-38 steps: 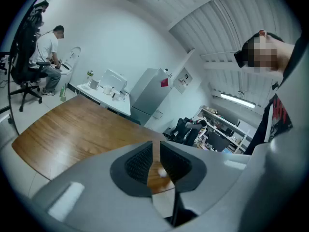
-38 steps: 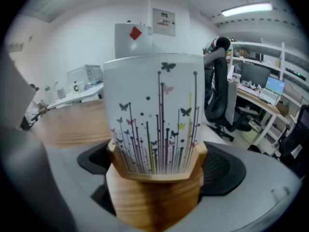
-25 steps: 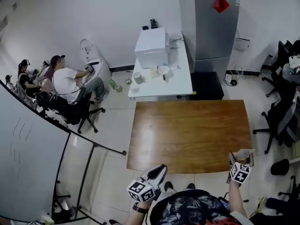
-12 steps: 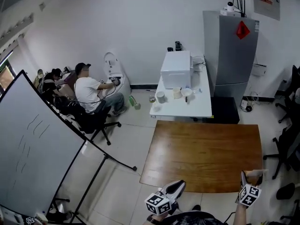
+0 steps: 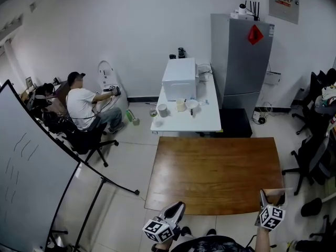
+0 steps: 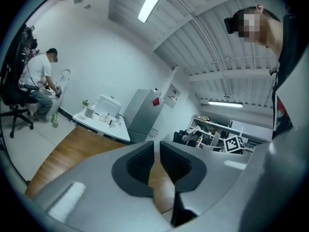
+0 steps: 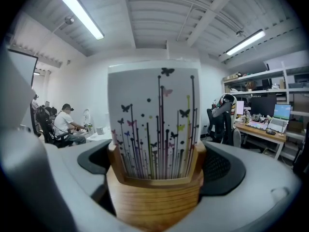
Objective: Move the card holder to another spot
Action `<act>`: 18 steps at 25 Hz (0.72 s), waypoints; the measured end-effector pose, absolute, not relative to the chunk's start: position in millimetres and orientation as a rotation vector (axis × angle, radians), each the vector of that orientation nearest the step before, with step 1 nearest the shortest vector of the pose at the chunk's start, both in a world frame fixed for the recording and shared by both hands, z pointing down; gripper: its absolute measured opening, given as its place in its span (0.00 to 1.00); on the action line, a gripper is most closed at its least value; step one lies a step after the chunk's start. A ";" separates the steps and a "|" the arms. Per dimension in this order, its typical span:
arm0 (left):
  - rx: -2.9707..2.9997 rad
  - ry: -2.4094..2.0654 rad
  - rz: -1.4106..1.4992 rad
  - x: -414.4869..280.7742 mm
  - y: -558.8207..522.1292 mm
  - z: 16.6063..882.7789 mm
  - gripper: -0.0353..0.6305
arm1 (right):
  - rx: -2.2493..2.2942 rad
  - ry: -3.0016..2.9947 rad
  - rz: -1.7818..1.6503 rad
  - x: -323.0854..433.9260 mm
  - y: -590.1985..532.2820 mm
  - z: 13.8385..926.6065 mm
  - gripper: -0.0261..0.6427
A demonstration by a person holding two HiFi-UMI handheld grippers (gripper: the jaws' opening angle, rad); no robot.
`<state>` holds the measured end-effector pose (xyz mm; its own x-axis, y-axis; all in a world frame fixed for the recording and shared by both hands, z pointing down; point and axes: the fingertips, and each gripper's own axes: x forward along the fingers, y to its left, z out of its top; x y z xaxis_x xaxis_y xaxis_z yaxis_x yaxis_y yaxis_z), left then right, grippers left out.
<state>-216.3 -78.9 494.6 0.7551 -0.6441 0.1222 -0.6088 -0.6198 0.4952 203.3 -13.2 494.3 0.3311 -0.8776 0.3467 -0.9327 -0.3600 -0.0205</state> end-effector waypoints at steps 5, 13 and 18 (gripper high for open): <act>2.355 -1.064 -0.129 -239.8 -84.1 504.1 0.10 | 2.320 -1.732 0.469 178.2 -34.6 515.8 0.86; 2.204 -1.201 -0.150 -301.2 -58.8 522.8 0.10 | 1.789 -2.144 0.674 -13.0 -154.7 645.4 0.86; 2.058 -1.433 -0.120 -387.8 -21.8 546.6 0.10 | 1.564 -2.240 0.677 -145.1 -247.4 738.8 0.86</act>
